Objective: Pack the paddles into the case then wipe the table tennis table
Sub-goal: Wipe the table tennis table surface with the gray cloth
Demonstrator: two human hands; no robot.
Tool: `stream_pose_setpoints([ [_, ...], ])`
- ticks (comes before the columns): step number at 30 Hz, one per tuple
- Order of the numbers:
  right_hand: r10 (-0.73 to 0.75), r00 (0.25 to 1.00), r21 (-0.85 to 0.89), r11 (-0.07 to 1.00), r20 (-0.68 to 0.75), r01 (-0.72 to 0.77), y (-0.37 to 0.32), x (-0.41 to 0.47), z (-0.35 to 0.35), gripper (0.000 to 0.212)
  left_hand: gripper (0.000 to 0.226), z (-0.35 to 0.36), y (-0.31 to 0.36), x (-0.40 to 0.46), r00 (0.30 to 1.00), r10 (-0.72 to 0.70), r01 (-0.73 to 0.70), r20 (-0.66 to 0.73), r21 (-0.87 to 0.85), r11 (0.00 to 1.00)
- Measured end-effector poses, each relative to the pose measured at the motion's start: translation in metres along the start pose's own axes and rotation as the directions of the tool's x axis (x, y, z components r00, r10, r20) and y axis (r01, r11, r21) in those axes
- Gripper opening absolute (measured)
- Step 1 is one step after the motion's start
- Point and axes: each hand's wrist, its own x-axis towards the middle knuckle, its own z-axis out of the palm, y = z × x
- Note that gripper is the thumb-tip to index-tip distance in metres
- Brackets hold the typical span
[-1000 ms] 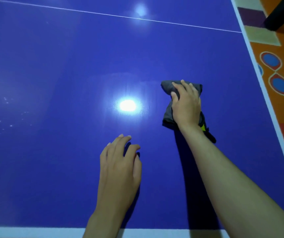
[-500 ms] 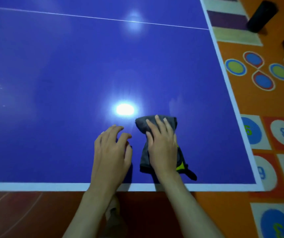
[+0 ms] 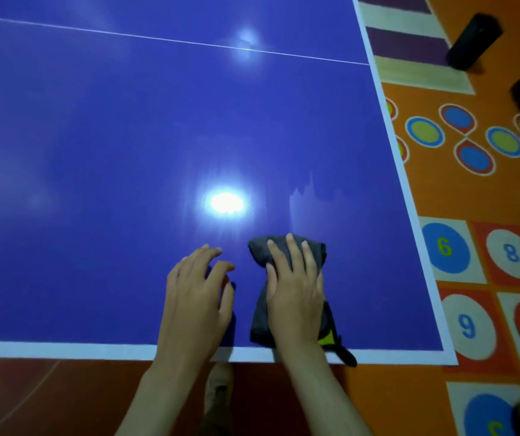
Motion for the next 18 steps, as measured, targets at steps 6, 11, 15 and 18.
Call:
stream_pose_setpoints([
  [6,0.061,0.996,0.072,0.996,-0.066,-0.056,0.01,0.135,0.012,0.041,0.021,0.018,-0.009,0.039,1.0,0.002,-0.002,0.012,-0.042,0.999],
  [11,0.054,0.997,0.128,0.991,-0.046,-0.047,0.022,0.231,0.015,0.041,0.019,0.028,-0.008,0.067,1.0,-0.019,0.021,0.019,-0.095,0.995],
  [15,0.008,0.999,0.182,0.983,-0.035,-0.001,0.031,0.267,0.016,0.04,0.019,0.036,-0.004,0.085,1.0,0.009,-0.007,0.021,-0.105,0.994],
  [18,-0.006,1.0,0.184,0.983,0.0,0.006,0.031,0.261,0.012,0.042,0.02,0.038,-0.001,0.089,0.999,0.029,-0.027,0.021,-0.089,0.996],
])
